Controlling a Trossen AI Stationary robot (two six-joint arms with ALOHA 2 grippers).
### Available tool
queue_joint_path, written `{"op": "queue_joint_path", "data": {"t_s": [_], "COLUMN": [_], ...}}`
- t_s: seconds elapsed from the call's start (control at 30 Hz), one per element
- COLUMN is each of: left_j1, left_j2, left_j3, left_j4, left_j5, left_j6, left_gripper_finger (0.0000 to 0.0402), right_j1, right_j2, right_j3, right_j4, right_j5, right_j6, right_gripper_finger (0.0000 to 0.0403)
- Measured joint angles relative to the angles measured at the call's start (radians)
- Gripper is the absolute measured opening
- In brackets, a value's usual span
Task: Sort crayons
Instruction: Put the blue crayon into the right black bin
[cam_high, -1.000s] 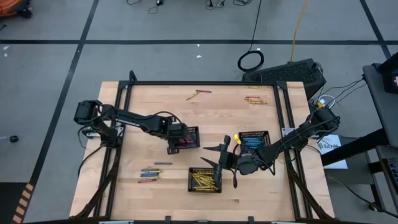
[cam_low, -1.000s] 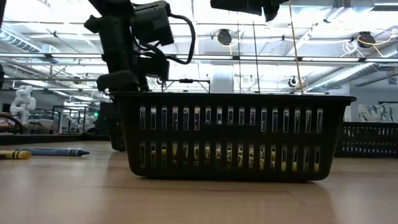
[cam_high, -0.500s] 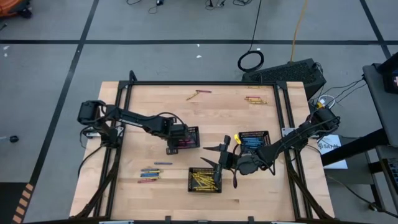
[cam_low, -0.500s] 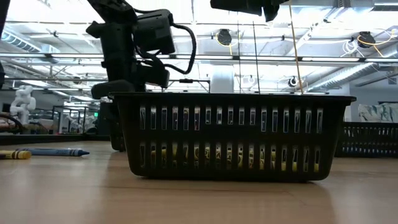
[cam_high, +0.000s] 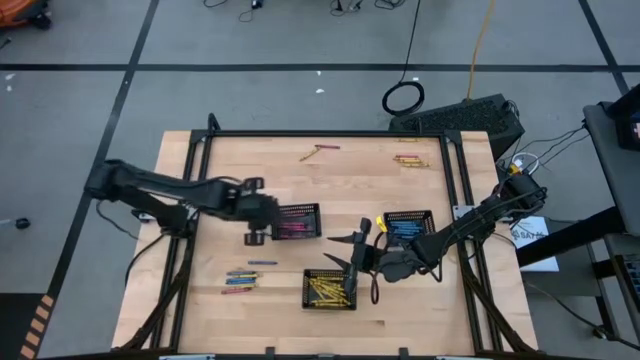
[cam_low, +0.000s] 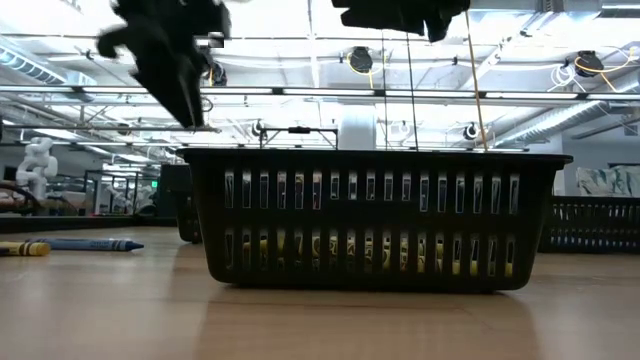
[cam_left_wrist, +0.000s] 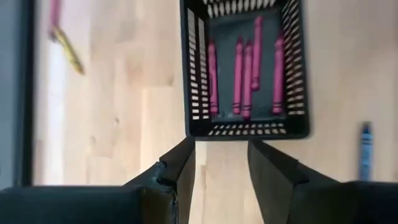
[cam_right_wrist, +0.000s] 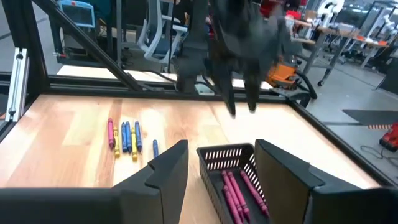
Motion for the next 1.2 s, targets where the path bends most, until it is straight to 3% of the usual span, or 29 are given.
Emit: {"op": "queue_joint_path", "data": {"t_s": [0.17, 0.3, 0.43, 0.57, 0.77, 1.2], "left_j1": [-0.184, -0.369, -0.533, -0.624, -0.636, -0.464], "left_j2": [-0.188, -0.282, -0.303, -0.277, -0.194, 0.001], "left_j3": [-0.048, -0.134, -0.237, -0.343, -0.457, -0.559], "left_j4": [0.001, 0.102, 0.255, 0.417, 0.524, 0.646], "left_j5": [-0.088, -0.142, -0.176, -0.219, -0.198, 0.044], "left_j6": [-0.168, -0.297, -0.407, -0.497, -0.546, -0.502], "left_gripper_finger": [0.0139, 0.0139, 0.0139, 0.0139, 0.0139, 0.0135], "right_j1": [0.000, 0.000, 0.000, 0.000, 0.000, 0.000], "right_j2": [0.000, 0.000, 0.000, 0.000, 0.000, 0.000], "right_j3": [0.000, 0.000, 0.000, 0.000, 0.000, 0.000], "right_j4": [-0.037, -0.051, -0.055, -0.053, -0.047, -0.034], "right_j5": [0.000, -0.002, -0.005, -0.005, -0.005, -0.005], "right_j6": [0.035, 0.036, 0.036, 0.036, 0.036, 0.034], "right_gripper_finger": [0.0169, 0.0169, 0.0169, 0.0169, 0.0169, 0.0169]}}
